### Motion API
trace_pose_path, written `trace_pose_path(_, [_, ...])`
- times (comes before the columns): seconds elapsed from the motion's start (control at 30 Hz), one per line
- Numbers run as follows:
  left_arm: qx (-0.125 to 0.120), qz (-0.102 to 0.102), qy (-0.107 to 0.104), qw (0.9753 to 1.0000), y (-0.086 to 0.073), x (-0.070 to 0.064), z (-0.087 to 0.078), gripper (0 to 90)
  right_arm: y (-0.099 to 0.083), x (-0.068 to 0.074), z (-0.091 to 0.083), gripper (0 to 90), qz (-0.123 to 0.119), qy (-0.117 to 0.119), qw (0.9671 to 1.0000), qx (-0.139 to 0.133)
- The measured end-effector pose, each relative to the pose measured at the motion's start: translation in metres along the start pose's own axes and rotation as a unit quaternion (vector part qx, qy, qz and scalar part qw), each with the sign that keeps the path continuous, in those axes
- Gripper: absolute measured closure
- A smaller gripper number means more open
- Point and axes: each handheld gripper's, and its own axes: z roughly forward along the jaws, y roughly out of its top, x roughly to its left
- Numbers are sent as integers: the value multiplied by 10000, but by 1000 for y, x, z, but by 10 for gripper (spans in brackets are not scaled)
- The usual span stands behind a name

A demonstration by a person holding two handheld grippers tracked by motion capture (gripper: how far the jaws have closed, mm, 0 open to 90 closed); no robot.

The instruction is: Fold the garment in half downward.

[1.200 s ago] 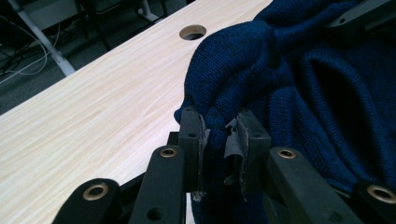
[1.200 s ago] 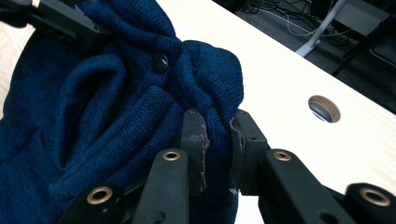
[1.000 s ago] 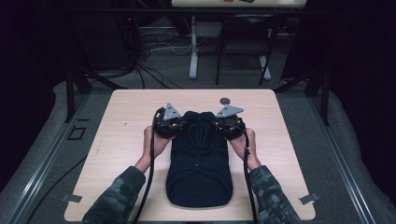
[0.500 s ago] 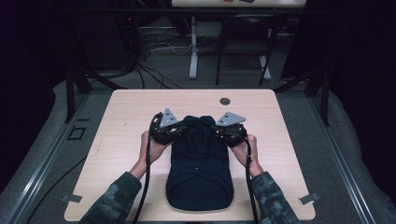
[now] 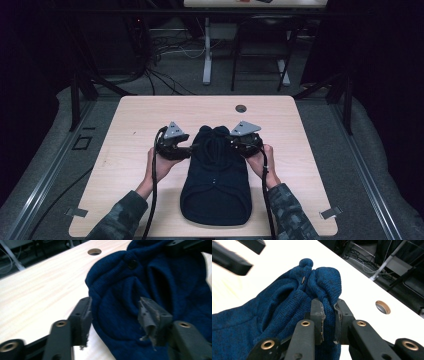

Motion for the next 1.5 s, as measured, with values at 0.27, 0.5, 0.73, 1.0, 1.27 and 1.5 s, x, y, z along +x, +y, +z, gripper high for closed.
trace_pose_path(0.27, [475,70,-523,9975,-38,-44,17,521,2,2,-1,793,0,30,10000,-69])
trace_pose_path(0.5, [792,-100,-459,9958,-66,-49,41,745,3,2,-6,792,-17,57,9998,-194])
trace_pose_path(0.73, [784,-126,-48,9968,-67,-53,41,886,-2,4,-13,791,-57,85,9990,-439])
trace_pose_path(1.0, [731,-134,184,9971,-68,-58,42,898,-9,5,-31,790,-93,188,9982,-558])
trace_pose_path(1.27, [643,-223,262,9973,-70,-59,42,898,-14,17,-50,788,-313,280,9975,-575])
trace_pose_path(1.5, [609,-282,254,9974,-71,-59,41,898,-23,25,-61,786,-313,380,9978,-434])
